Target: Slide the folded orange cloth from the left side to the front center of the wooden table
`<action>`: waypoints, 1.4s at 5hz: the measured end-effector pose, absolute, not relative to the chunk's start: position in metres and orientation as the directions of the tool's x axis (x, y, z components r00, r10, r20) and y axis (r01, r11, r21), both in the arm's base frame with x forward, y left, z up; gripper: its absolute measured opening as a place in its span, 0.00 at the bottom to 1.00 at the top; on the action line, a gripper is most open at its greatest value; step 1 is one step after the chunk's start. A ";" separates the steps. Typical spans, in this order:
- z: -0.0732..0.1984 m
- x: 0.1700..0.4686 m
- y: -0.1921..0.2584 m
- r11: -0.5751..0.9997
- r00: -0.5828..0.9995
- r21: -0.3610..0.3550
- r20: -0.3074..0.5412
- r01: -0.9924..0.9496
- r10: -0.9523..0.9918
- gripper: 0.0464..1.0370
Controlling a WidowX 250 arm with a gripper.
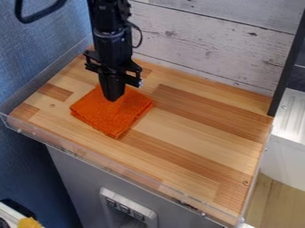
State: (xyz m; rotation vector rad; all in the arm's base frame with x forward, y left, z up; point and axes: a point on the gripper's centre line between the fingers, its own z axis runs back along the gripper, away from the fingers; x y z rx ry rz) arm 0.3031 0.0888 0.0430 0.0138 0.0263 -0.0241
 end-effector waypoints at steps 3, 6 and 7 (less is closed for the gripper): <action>0.011 0.320 0.102 1.000 1.000 -0.005 -0.016 0.009 -0.009 0.01; 0.009 0.313 0.056 1.000 1.000 0.002 0.007 -0.001 0.001 0.01; 0.010 0.309 0.036 1.000 1.000 0.003 -0.017 0.002 -0.002 0.01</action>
